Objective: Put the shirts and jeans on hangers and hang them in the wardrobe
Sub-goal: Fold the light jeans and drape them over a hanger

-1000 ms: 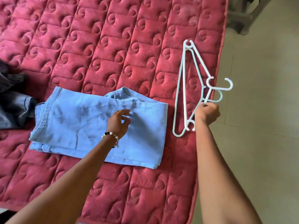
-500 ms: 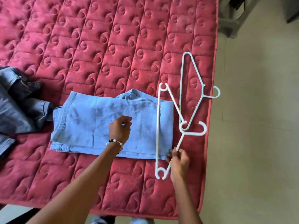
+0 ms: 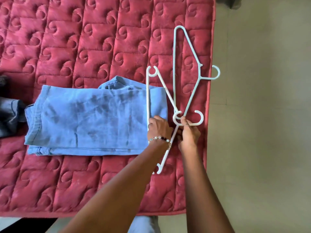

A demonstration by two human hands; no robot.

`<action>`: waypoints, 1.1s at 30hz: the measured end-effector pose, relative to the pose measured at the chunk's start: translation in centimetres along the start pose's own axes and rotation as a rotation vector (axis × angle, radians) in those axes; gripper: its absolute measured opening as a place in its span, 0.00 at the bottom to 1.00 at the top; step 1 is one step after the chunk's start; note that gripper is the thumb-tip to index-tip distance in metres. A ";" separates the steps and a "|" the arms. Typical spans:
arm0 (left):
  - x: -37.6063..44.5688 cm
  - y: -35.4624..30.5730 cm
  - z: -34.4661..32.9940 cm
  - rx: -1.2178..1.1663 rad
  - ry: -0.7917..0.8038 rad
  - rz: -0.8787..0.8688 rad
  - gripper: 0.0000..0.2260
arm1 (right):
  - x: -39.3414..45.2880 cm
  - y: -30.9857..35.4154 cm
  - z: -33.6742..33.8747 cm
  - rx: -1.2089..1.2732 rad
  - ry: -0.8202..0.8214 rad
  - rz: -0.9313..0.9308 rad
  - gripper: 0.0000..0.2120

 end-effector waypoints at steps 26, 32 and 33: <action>2.1 21.6 29.9 -0.925 -0.248 -0.286 0.03 | -12.5 -3.9 -17.3 0.263 0.201 -0.010 0.11; 5.9 36.3 31.0 -0.841 -0.329 -0.034 0.08 | -12.6 -6.0 -20.8 0.257 0.176 -0.013 0.17; 6.2 37.8 29.9 -0.769 -0.305 0.022 0.08 | -12.5 -5.9 -21.0 0.239 0.174 0.002 0.16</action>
Point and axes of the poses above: each hand's wrist, its own x-axis towards the middle knuckle, its own z-axis out of the back of the hand, y = z × x, the point moved 9 cm from there along x, towards the middle knuckle, and after that the axes turned 14 degrees about -x, right-handed, at the moved point
